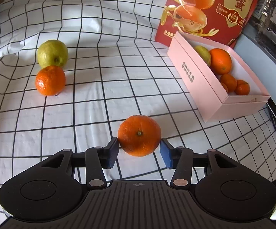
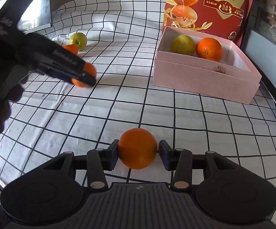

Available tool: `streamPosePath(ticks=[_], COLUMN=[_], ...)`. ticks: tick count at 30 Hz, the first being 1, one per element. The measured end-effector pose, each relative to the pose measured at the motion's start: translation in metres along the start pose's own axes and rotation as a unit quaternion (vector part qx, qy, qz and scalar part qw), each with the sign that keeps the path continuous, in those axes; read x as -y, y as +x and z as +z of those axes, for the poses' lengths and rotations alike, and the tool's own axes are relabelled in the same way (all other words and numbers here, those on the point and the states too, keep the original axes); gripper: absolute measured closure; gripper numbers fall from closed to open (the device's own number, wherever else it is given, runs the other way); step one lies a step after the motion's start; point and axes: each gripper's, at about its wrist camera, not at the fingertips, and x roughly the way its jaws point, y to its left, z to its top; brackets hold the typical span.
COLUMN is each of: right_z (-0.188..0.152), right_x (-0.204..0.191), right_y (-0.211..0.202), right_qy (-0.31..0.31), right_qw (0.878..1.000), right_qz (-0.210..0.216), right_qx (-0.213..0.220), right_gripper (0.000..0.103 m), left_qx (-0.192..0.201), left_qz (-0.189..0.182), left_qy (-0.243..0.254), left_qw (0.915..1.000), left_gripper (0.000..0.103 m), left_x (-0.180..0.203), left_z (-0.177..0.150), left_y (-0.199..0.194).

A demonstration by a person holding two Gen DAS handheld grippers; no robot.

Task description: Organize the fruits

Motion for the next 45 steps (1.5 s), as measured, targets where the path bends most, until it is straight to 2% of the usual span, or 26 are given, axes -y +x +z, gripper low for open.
streamPosePath(ticks=[6, 8, 15, 22, 27, 29, 30, 31, 32, 35, 38, 41, 45], right_z=[-0.004, -0.003, 0.0, 0.007, 0.015, 0.024, 0.031, 0.04, 0.052, 0.092, 0.13, 0.153, 0.143], right_x=[0.004, 0.004, 0.013, 0.031, 0.052, 0.062, 0.066, 0.071, 0.077, 0.098, 0.122, 0.137, 0.141], right_y=[-0.004, -0.005, -0.006, -0.006, -0.002, -0.003, -0.004, -0.008, -0.012, -0.023, -0.026, -0.023, -0.009], right_qy=[0.009, 0.009, 0.028, 0.045, 0.057, 0.056, 0.052, 0.048, 0.045, 0.049, 0.055, 0.051, 0.057], right_qw=[1.0, 1.0, 0.999, 0.999, 0.998, 0.998, 0.998, 0.998, 0.997, 0.995, 0.993, 0.992, 0.995], right_qz=[0.004, 0.011, 0.016, -0.005, -0.029, -0.034, -0.036, -0.039, -0.041, -0.043, -0.047, -0.054, -0.047], right_qx=[0.002, 0.001, -0.005, 0.0, 0.002, 0.009, 0.017, 0.028, 0.04, 0.074, 0.092, 0.097, 0.072], right_gripper=[0.06, 0.065, 0.066, 0.065, 0.065, 0.065, 0.065, 0.065, 0.065, 0.065, 0.065, 0.065, 0.065], left_qx=[-0.006, -0.012, -0.036, -0.047, -0.041, -0.025, -0.012, 0.002, 0.018, 0.058, 0.07, 0.066, 0.042], left_qz=[-0.027, -0.036, -0.081, -0.107, -0.118, -0.124, -0.128, -0.136, -0.143, -0.152, -0.14, -0.137, -0.129], left_qy=[-0.001, 0.001, 0.011, 0.031, 0.034, 0.034, 0.037, 0.039, 0.042, 0.065, 0.074, 0.089, 0.072], left_qw=[0.9996, 0.9993, 0.996, 0.9926, 0.9916, 0.9914, 0.991, 0.99, 0.9887, 0.9846, 0.9849, 0.9844, 0.9881], left_gripper=[0.051, 0.051, 0.051, 0.052, 0.053, 0.059, 0.091, 0.096, 0.092, 0.092, 0.092, 0.09, 0.088], left_x=[0.002, 0.005, 0.023, 0.047, 0.057, 0.061, 0.065, 0.069, 0.074, 0.091, 0.103, 0.107, 0.094], left_z=[-0.012, -0.017, -0.04, -0.046, -0.035, -0.021, -0.012, -0.001, 0.012, 0.047, 0.067, 0.062, 0.041], left_y=[-0.007, -0.01, -0.025, -0.029, -0.028, -0.031, -0.033, -0.036, -0.039, -0.044, -0.037, -0.032, -0.016])
